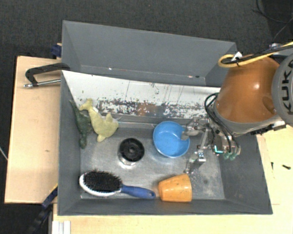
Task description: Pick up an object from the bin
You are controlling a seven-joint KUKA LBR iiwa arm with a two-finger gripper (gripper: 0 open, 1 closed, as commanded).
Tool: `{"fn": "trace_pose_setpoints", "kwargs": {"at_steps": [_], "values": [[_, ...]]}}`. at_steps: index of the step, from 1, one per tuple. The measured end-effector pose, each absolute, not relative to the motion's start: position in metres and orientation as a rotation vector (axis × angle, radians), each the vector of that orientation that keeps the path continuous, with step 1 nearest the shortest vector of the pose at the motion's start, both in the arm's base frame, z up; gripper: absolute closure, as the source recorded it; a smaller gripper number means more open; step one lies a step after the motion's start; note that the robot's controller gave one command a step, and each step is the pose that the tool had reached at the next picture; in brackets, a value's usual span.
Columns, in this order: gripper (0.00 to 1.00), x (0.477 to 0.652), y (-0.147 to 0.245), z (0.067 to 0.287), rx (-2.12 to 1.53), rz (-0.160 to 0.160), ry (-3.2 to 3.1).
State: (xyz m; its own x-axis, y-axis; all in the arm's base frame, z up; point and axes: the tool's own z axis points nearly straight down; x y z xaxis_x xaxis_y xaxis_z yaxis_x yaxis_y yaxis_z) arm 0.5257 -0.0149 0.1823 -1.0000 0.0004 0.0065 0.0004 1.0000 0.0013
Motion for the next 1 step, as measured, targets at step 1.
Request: {"fn": "trace_pose_setpoints", "kwargs": {"at_steps": [1], "values": [[0.0, 0.5728, 0.0252, 0.0731, -0.543, -0.003, -3.098]]}}
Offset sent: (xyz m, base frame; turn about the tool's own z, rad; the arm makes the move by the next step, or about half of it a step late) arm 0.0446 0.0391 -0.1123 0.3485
